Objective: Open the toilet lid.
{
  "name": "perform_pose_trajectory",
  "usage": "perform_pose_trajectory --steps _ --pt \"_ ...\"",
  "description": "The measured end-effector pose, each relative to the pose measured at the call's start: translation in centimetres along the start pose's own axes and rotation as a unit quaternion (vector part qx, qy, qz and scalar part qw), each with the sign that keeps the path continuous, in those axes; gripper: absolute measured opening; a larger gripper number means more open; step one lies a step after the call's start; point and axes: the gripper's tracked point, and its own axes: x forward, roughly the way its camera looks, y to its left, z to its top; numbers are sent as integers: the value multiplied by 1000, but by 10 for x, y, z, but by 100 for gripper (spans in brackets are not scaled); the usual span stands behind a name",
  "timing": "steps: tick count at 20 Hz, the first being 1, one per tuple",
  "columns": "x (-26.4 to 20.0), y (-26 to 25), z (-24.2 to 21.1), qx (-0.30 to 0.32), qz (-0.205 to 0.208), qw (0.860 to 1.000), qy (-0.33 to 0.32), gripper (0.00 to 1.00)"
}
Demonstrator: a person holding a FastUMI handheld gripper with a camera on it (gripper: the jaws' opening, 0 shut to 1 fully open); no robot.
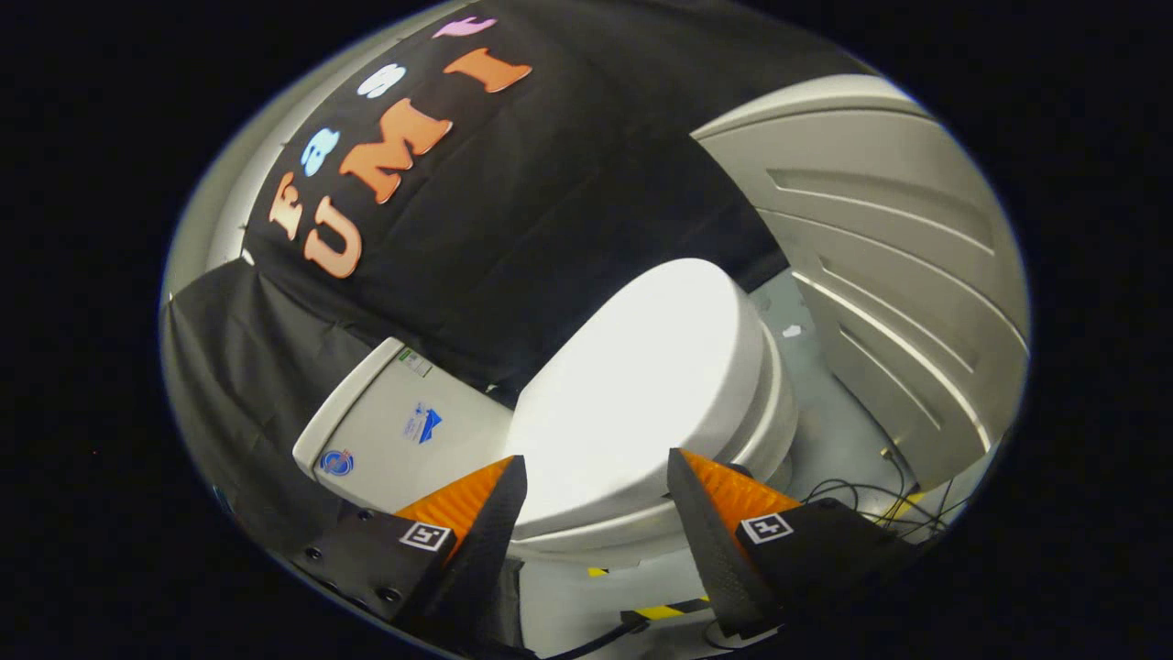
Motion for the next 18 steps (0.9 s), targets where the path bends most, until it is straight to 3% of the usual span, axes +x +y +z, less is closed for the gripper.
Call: perform_pose_trajectory --steps 5,7,16,18 --pt "0 -31 1 127 -9 992 5 99" --pt "10 -40 -11 128 -19 992 12 99" --pt "14 -41 -7 190 13 982 14 98" --pt "6 -46 -12 200 5 980 7 98"
